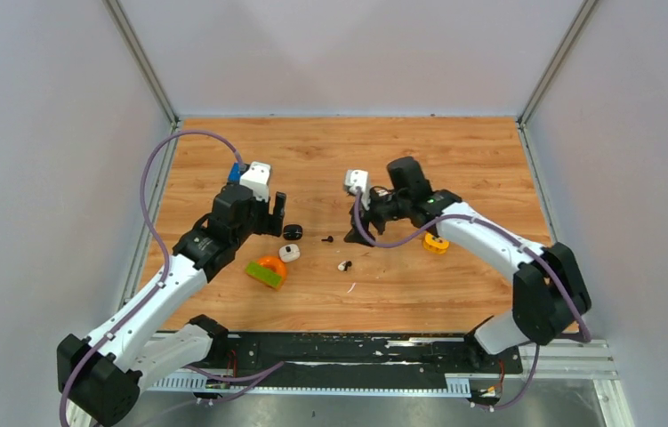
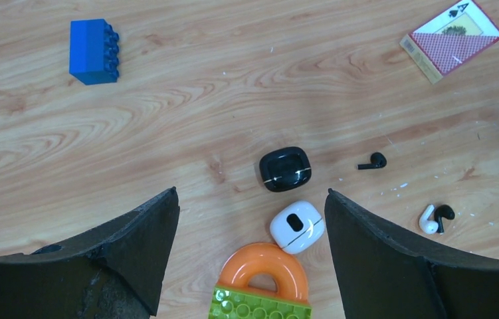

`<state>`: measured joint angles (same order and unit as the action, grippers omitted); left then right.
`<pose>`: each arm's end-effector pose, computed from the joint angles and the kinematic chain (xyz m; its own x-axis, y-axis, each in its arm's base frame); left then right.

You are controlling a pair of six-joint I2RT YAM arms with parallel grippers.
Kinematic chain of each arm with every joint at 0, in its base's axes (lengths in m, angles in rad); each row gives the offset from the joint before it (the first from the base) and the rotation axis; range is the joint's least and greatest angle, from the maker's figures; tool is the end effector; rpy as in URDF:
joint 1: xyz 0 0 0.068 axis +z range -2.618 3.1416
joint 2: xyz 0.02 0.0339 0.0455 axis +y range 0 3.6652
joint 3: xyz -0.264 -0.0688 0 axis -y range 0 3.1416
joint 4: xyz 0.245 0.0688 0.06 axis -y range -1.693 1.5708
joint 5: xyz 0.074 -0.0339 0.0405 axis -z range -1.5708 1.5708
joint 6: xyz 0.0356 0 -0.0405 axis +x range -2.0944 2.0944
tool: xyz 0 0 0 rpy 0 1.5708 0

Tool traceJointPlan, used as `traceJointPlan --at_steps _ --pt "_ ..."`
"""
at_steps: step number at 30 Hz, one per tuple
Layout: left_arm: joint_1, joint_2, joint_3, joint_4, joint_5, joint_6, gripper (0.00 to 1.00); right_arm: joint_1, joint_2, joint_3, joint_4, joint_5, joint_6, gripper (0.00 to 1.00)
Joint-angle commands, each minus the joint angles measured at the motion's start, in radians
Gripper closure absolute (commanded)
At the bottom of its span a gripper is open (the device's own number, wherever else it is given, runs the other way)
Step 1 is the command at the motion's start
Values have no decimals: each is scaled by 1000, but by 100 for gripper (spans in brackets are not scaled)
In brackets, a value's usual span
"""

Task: Insert the wireless bluetooth earbuds into the charging case
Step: Pick up the charging case at the center of the board.

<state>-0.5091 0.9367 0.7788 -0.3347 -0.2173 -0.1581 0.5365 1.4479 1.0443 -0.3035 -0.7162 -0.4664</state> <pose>0.1878 -0.0960 0.2955 -0.4566 0.0788 -0.8862 0.2412 0.9697 -0.0380 0.2572 0.1802 0.2690 -0.1324 -0.4734 -0.8708 -0.9786 0.2019 0.0391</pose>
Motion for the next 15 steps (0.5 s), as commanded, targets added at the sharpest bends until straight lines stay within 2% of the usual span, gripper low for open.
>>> traceJointPlan --at_steps 1,4,6,15 --pt "0 13 56 -32 -9 -8 13 66 135 87 -29 -51 -275 32" --pt "0 -1 50 -35 -83 -15 12 95 264 176 -8 -83 -286 42" --pt "0 -7 50 -36 -134 -24 12 121 354 256 -16 -82 -280 45" --pt "0 -22 51 -49 -263 -74 8 222 602 494 -107 -54 -373 43"
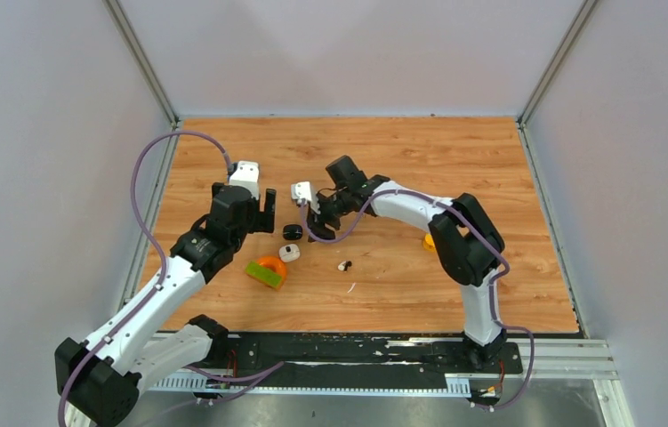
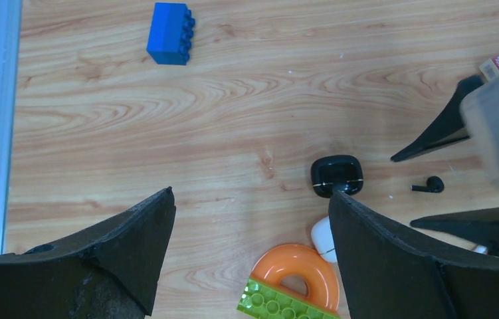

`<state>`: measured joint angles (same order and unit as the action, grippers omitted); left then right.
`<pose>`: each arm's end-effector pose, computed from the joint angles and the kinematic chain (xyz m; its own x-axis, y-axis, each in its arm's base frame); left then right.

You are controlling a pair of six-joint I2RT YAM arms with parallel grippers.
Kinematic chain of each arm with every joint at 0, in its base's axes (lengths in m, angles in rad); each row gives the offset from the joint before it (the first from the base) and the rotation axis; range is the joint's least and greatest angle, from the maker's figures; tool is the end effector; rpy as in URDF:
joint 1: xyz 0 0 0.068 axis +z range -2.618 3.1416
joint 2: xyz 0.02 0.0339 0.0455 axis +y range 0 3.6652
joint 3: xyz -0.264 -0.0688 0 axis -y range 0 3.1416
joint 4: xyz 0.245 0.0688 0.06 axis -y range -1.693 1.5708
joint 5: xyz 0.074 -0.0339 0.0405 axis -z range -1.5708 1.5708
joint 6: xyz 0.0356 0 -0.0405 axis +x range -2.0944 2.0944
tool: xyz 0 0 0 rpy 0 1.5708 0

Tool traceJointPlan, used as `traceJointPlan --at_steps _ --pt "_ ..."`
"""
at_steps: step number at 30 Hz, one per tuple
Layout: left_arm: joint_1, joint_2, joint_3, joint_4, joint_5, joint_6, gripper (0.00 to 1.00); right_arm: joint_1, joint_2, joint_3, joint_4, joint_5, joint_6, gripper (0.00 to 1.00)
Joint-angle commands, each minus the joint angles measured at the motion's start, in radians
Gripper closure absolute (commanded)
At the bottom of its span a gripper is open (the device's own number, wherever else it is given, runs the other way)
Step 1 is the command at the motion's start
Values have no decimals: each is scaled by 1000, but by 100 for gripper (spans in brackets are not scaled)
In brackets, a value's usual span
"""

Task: Insert the wireless bluetooth earbuds into the charging case
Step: Pick up the charging case at the center of the board.

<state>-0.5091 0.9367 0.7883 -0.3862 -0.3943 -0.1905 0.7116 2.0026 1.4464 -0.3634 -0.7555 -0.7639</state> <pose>0.1872 -0.0888 0.2948 -0.4674 0.0607 -0.8820 0.0742 0.9968 0.0293 0.3103 0.2998 0.1954 0.1116 -0.5687 -0.8150 -0.9872 -0.1572 -0.0255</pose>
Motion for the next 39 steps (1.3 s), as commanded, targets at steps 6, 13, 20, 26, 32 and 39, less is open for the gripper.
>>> traceJointPlan --at_steps 6,13,20,26,32,39 --pt "0 -33 37 9 -101 -46 8 103 104 145 -103 20 -133 39" --pt "0 -38 33 12 -123 -48 6 134 152 190 -119 73 -141 33" --pt "0 -39 32 12 -119 -42 6 147 226 277 -140 86 -118 33" --pt "1 -43 29 17 -121 -36 6 148 247 292 -179 55 -140 35" --pt "0 -44 29 20 -114 -34 6 157 222 241 -202 13 -168 40" --pt "0 -50 30 21 -113 -33 6 192 134 121 -210 24 -186 40"
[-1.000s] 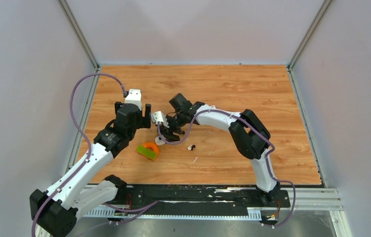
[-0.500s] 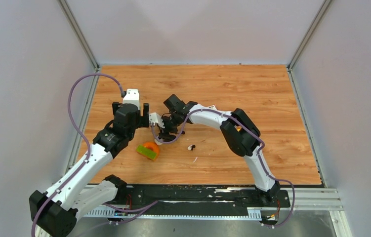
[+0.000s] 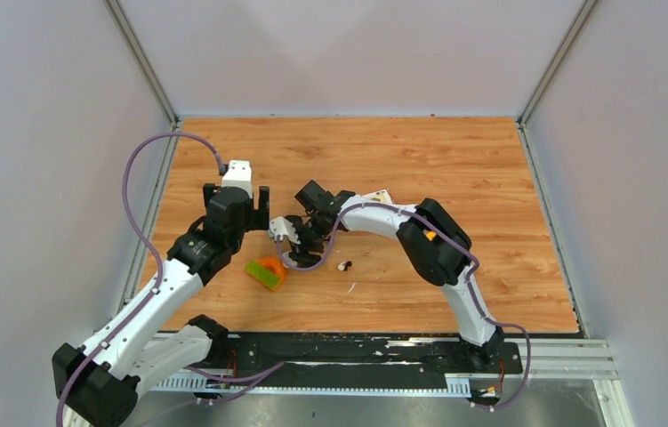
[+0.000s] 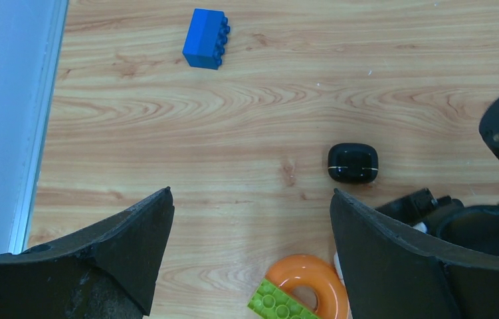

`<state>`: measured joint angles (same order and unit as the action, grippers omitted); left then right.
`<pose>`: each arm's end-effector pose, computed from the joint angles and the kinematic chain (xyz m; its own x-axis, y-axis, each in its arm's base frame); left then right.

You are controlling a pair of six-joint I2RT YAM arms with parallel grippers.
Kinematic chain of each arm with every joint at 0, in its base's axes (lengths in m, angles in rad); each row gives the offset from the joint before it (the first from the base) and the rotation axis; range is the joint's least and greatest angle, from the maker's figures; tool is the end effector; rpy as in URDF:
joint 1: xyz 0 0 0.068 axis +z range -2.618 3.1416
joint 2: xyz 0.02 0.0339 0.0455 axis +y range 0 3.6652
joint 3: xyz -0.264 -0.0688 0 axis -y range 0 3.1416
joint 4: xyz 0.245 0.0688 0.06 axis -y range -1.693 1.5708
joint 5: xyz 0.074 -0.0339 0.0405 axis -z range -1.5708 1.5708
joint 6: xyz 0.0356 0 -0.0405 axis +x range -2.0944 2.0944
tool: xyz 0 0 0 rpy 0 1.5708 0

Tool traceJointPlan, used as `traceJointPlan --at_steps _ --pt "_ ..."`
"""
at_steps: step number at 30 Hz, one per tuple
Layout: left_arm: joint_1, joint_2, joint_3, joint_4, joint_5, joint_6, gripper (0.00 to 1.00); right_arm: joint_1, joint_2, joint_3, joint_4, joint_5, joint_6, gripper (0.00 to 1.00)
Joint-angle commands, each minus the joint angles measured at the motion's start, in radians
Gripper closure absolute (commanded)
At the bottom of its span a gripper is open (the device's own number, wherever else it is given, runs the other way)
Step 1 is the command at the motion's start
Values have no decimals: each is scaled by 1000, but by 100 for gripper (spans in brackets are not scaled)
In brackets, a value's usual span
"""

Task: Insert the wireless bluetooth earbuds into the charging case
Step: Pick up the charging case at the center of the board.

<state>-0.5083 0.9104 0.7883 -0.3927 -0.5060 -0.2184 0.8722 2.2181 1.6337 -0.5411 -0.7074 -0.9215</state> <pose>0.1832 -0.0823 0.2999 -0.4323 0.0239 -0.9014 -0.0374 0.9983 0.0444 0.2782 0.3673 0.1478 0.2560 -0.6365 -0.7276 -0.9231 -0.3845 0.0115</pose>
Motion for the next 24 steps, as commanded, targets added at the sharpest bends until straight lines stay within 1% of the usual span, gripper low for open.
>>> traceJointPlan --at_steps 1,8,14,24 --pt "-1 -24 29 26 -1 -6 6 36 -96 -85 -36 -13 -29 40" --pt "-1 -30 29 29 8 -5 6 63 -173 -179 -62 12 -8 40" --pt "0 -29 29 28 17 -6 6 98 -185 -176 -118 -3 22 40" --pt "-1 -32 28 30 18 -5 6 210 -192 -172 -170 9 31 43"
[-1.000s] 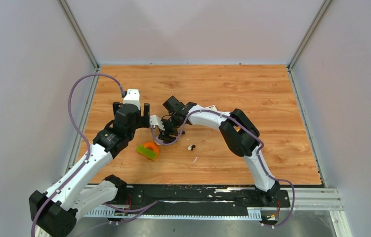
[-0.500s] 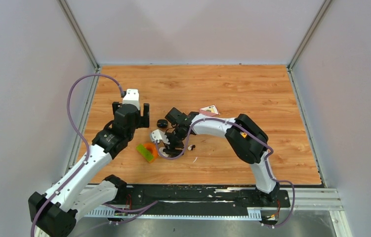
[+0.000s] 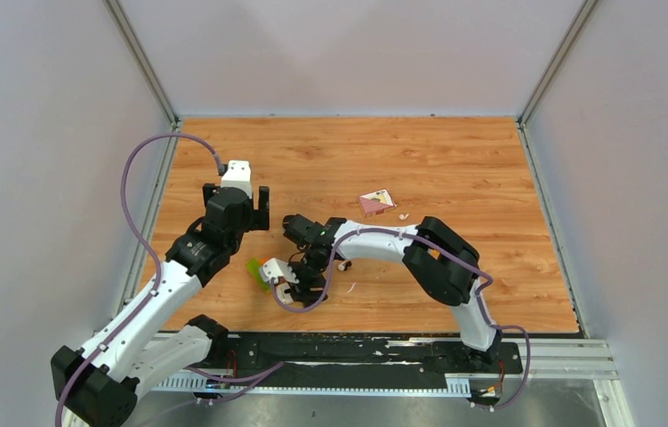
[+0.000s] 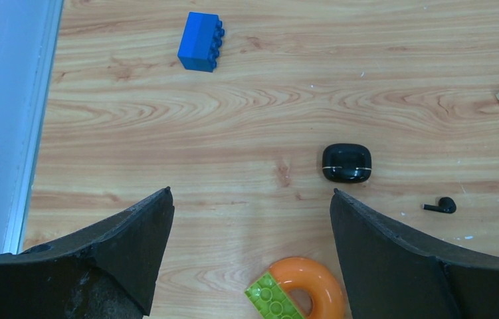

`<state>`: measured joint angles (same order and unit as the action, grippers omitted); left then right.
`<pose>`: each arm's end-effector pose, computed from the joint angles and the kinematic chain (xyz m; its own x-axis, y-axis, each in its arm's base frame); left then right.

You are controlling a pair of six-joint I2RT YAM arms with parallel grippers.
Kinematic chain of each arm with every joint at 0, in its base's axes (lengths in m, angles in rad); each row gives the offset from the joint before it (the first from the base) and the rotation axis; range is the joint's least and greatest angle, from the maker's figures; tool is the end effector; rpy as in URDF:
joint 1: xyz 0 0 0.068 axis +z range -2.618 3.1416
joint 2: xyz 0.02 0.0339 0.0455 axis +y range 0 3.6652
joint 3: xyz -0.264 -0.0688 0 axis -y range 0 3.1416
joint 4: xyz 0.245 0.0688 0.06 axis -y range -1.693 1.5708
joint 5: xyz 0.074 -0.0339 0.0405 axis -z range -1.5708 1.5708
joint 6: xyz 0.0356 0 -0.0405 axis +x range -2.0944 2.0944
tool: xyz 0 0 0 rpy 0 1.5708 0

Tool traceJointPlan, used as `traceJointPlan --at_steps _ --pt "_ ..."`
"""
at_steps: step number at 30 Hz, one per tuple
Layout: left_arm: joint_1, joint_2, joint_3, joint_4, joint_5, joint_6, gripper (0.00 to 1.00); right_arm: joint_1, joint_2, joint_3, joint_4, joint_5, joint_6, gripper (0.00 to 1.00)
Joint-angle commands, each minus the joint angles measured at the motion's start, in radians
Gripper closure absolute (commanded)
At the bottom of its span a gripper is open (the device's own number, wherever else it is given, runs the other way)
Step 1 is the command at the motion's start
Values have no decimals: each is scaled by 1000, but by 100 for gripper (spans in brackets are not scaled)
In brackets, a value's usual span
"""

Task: Insert the wireless bluetooth earbuds into the charging case
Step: Pick up the charging case at the center of the board.

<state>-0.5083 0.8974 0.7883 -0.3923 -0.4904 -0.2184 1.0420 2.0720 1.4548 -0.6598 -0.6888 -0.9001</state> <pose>0.1810 -0.0817 0.3022 -0.4248 0.0179 -0.9051 -0.0241 0.9992 0.0310 0.1877 0.3661 0.1550 0.2948 -0.6943 -0.6566 -0.8503 -0.5041 0.1513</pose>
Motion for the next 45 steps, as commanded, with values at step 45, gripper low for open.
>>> traceJointPlan --at_steps 45 --pt "56 -8 21 45 3 -4 7 98 183 340 -308 6 -511 38"
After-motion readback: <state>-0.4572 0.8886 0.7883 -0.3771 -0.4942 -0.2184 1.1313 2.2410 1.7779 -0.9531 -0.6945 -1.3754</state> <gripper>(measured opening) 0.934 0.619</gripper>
